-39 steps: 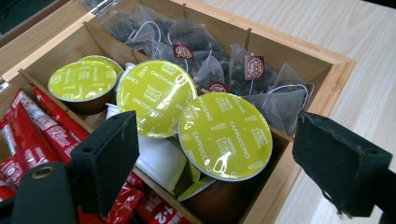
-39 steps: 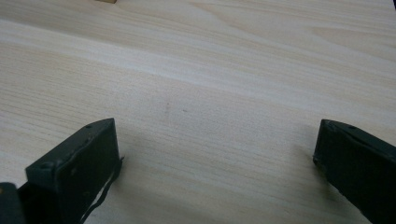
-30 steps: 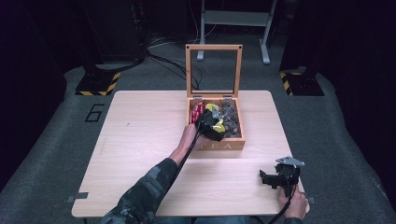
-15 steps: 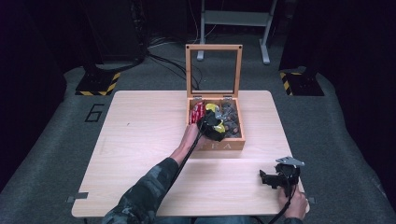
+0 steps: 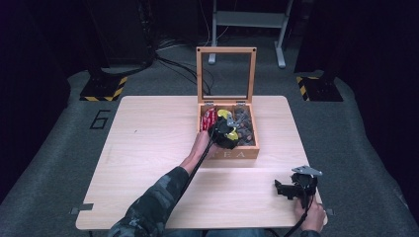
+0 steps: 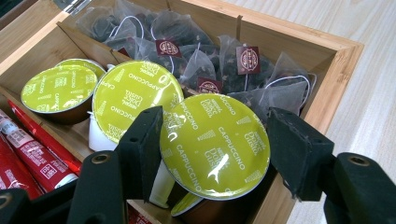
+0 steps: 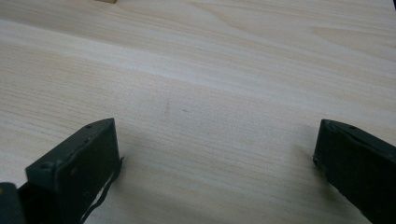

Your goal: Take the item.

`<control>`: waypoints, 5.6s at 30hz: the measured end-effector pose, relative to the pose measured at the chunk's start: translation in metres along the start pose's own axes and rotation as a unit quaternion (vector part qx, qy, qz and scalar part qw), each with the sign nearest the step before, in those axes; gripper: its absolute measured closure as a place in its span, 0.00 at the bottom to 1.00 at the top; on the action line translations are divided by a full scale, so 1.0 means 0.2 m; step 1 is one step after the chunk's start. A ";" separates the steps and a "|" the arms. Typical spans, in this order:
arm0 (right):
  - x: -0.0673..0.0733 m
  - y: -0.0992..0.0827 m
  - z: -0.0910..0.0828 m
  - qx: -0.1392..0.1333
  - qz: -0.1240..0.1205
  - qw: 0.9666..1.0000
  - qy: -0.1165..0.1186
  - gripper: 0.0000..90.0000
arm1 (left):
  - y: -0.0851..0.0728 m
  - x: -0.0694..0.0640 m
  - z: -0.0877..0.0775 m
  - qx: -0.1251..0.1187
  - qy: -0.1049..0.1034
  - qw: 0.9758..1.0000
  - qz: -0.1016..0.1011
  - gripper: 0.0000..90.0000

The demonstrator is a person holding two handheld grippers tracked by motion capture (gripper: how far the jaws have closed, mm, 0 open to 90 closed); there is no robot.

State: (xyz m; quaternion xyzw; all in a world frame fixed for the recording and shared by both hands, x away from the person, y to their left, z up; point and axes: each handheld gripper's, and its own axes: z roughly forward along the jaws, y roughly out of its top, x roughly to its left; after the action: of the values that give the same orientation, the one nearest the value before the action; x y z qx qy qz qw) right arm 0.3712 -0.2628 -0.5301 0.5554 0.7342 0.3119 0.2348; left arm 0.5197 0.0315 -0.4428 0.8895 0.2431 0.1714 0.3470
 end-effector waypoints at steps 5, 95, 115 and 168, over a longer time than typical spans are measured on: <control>0.00 0.00 0.00 0.001 0.001 1.000 0.000 0.00 | 0.00 0.00 -0.01 -0.004 -0.004 1.000 0.001 0.43; 0.00 0.00 0.00 0.000 0.001 1.000 0.000 0.00 | -0.46 0.43 -0.70 -0.073 0.113 0.985 -0.105 0.43; 0.00 0.00 0.00 0.000 0.001 1.000 0.000 0.00 | -0.67 0.57 -0.72 -0.053 0.147 0.975 -0.158 0.43; 0.00 0.00 0.00 0.000 0.001 1.000 0.000 0.00 | -1.04 0.70 -0.48 -0.022 0.134 0.949 -0.285 0.40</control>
State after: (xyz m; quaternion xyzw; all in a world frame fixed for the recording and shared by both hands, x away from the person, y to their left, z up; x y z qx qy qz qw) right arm 0.3711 -0.2627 -0.5301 0.5560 0.7338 0.3117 0.2348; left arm 0.5244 0.2931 -0.5014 0.7441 0.5269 0.1883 0.3651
